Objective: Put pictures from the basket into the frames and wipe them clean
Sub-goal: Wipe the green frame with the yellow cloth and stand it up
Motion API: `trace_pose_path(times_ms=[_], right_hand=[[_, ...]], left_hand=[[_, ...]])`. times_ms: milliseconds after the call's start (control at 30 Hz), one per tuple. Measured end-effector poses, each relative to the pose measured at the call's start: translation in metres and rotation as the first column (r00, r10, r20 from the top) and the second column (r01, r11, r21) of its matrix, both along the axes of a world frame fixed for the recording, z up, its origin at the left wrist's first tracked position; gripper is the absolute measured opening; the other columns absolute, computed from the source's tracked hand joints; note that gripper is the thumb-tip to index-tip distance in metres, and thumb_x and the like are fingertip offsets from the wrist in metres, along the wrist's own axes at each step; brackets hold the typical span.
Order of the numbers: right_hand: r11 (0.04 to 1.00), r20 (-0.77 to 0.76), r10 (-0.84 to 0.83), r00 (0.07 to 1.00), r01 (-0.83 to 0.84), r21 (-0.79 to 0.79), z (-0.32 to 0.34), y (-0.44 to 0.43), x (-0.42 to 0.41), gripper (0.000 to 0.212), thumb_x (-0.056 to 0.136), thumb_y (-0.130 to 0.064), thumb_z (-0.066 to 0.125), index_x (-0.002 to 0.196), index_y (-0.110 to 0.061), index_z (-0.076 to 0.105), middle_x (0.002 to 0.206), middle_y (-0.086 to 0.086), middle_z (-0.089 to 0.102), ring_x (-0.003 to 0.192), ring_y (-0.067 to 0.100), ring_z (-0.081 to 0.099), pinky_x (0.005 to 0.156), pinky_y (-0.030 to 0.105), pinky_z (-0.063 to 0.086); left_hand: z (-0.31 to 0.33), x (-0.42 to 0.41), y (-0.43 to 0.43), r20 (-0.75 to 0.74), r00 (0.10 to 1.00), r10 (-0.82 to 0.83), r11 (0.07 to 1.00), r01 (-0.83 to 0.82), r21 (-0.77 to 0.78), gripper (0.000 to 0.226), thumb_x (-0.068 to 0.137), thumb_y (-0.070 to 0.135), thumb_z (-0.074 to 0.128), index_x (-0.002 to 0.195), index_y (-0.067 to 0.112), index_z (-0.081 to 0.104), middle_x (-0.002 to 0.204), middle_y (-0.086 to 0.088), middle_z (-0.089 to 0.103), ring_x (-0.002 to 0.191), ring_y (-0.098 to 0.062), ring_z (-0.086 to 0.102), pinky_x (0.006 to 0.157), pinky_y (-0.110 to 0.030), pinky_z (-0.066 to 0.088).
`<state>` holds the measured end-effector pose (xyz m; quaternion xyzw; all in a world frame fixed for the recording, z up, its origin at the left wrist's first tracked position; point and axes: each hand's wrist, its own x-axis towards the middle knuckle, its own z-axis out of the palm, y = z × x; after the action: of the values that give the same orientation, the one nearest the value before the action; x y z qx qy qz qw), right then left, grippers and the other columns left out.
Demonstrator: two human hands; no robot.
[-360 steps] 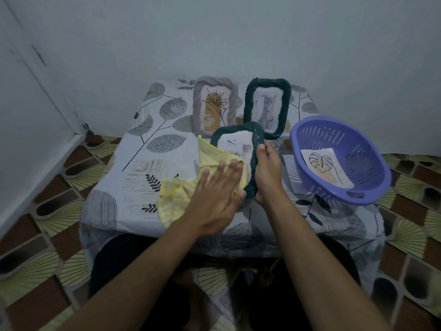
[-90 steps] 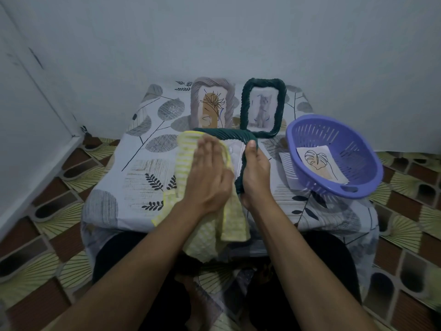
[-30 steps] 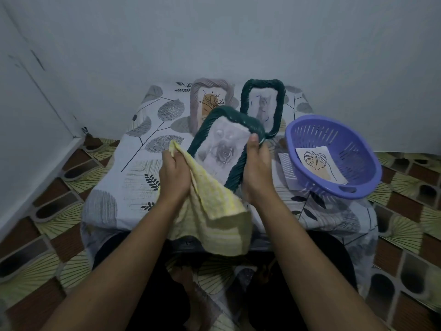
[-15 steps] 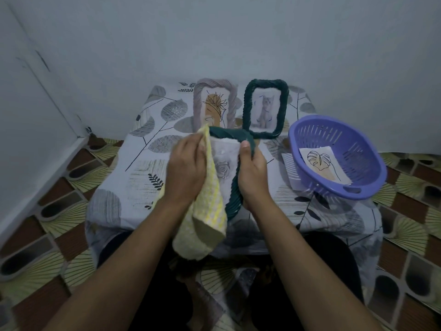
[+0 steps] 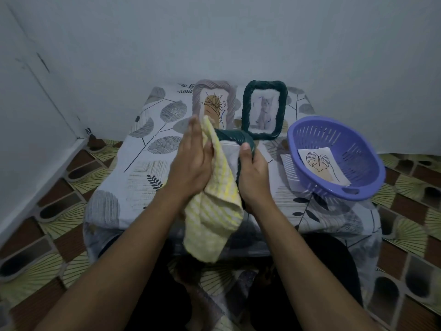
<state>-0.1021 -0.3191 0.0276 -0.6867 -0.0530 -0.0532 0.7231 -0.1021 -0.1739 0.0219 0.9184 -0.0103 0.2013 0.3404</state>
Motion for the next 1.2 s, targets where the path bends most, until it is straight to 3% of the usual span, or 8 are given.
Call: trace_pose_path(times_ms=[333,467,667,867,933,1033,1100,1200], right_hand=[[0.986,-0.032,-0.157,0.987,0.155,-0.056,0.013,-0.017,0.018,0.028,0.106,-0.041,0.04,0.094,-0.024,0.059,0.087,-0.005,0.065,0.077,0.002,0.061,0.068,0.021,0.048],[0.991,-0.06,-0.135,0.989,0.133,-0.032,-0.002,-0.008,0.011,0.041,0.104,-0.045,0.041,0.1,-0.007,0.058,0.092,0.02,0.067,0.086,0.031,0.066,0.076,0.046,0.053],[1.0,-0.04,-0.008,0.999,0.008,0.009,-0.007,0.02,-0.007,0.035,0.105,-0.041,0.042,0.081,-0.02,0.056,0.06,-0.018,0.054,0.062,0.004,0.051,0.064,0.032,0.041],[0.999,-0.07,-0.039,0.997,0.041,0.028,0.009,0.008,-0.002,0.035,0.105,-0.039,0.043,0.08,-0.019,0.055,0.062,-0.012,0.059,0.063,0.01,0.056,0.065,0.034,0.046],[0.995,-0.06,-0.074,0.995,0.077,0.062,0.011,0.001,0.006,0.04,0.103,-0.045,0.044,0.089,-0.01,0.06,0.087,0.019,0.068,0.08,0.027,0.066,0.078,0.049,0.054],[0.991,-0.058,-0.104,0.993,0.109,0.078,0.013,-0.002,0.008,0.049,0.098,-0.052,0.045,0.095,-0.006,0.06,0.098,0.029,0.066,0.089,0.035,0.067,0.085,0.056,0.053],[0.992,-0.064,-0.096,0.993,0.101,0.079,0.014,0.0,0.004,0.062,0.095,-0.057,0.045,0.096,0.005,0.053,0.09,0.029,0.062,0.081,0.039,0.064,0.075,0.053,0.052],[0.997,-0.031,-0.037,0.999,0.039,0.074,0.011,0.007,-0.002,0.04,0.104,-0.043,0.043,0.079,-0.013,0.052,0.059,-0.011,0.049,0.057,0.007,0.047,0.059,0.025,0.04]], left_hand=[[-0.044,-0.042,-0.012,-0.134,0.964,-0.229,0.875,0.264,0.406,0.071,0.096,0.049,0.009,0.15,0.011,-0.02,0.158,-0.006,-0.029,0.15,-0.017,-0.025,0.125,-0.041,-0.001],[-0.052,-0.039,-0.002,-0.142,0.985,-0.102,0.938,0.143,0.317,0.074,0.094,0.046,0.01,0.152,0.011,-0.018,0.161,-0.004,-0.024,0.152,-0.018,-0.015,0.124,-0.046,0.01],[-0.002,-0.013,0.003,-0.016,0.999,0.041,0.999,-0.04,0.014,0.072,0.095,0.046,0.007,0.157,0.016,-0.012,0.167,-0.005,-0.005,0.154,-0.022,-0.001,0.121,-0.047,0.01],[-0.016,-0.023,0.003,0.036,0.994,-0.102,0.972,0.092,0.214,0.064,0.101,0.052,0.011,0.157,0.032,-0.014,0.166,0.003,-0.019,0.154,-0.02,-0.007,0.124,-0.046,0.012],[-0.03,-0.036,0.002,0.015,0.987,-0.162,0.97,0.157,0.186,0.068,0.101,0.055,0.014,0.157,0.03,-0.014,0.163,0.008,-0.025,0.153,-0.023,0.011,0.116,-0.046,0.032],[-0.043,-0.046,0.007,-0.013,0.983,-0.184,0.972,0.184,0.145,0.07,0.099,0.057,0.013,0.157,0.03,-0.016,0.163,0.007,-0.025,0.131,-0.032,0.044,0.091,-0.044,0.052],[-0.043,-0.037,0.01,0.012,0.983,-0.184,0.972,0.18,0.15,0.069,0.099,0.057,0.007,0.155,0.028,-0.019,0.165,0.001,-0.021,0.138,-0.029,0.036,0.102,-0.042,0.047],[-0.018,-0.018,0.011,0.047,0.996,-0.078,0.997,0.077,0.02,0.067,0.1,0.051,0.007,0.157,0.022,-0.011,0.167,0.001,-0.011,0.149,0.0,-0.005,0.118,-0.014,0.001]])
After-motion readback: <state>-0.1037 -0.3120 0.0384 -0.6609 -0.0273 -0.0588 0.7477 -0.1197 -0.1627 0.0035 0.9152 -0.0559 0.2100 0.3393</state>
